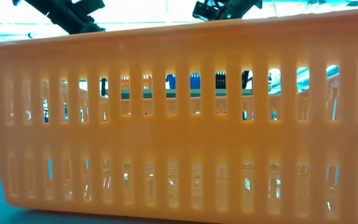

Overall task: Stack baskets on shelf by color
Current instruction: Stack the bottom blue basket on top of the blue basket on the shelf, then stack the right orange basket on top of the orange basket on the shelf

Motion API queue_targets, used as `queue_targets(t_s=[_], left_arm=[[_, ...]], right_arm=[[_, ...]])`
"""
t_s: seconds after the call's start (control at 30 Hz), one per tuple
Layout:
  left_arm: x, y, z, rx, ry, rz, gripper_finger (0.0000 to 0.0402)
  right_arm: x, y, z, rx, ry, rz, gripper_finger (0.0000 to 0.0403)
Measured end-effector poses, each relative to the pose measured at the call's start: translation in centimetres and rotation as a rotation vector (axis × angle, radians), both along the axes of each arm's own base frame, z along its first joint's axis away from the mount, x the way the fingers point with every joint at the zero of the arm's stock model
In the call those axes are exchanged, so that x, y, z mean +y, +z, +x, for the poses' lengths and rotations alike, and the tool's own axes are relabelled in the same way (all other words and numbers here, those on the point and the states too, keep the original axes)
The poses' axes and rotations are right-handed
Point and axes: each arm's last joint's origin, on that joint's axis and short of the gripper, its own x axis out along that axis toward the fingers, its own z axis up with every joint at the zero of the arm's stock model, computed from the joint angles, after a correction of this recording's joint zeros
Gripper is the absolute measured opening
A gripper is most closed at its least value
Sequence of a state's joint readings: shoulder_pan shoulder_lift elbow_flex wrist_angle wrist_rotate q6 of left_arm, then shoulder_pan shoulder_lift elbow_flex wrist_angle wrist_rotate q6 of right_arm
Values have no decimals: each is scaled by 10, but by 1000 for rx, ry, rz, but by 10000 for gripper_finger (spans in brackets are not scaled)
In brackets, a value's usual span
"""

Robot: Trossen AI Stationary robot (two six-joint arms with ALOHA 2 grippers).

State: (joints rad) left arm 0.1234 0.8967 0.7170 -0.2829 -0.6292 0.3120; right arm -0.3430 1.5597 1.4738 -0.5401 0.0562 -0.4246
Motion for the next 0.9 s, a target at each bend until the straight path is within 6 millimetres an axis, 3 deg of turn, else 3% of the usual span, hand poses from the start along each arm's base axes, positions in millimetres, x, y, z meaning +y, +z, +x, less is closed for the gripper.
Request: queue_targets(t_s=[0.1,0.2,0.4,0.53,0.67,0.9], left_arm=[[0,0,0,0,0,0,37],[0,0,0,4,-2,3,37],[0,0,0,18,-6,12,37],[0,0,0,6,0,-1,37],[0,0,0,-17,8,-14,37],[0,4,2,-161,59,-110,37]], right_arm=[[4,0,1,0,-31,-8,145],[19,1,0,55,61,-68,150],[65,13,-5,79,274,-140,150],[100,12,-8,100,465,-49,146],[135,-6,-8,142,636,77,137],[195,-61,-18,197,807,44,124]])
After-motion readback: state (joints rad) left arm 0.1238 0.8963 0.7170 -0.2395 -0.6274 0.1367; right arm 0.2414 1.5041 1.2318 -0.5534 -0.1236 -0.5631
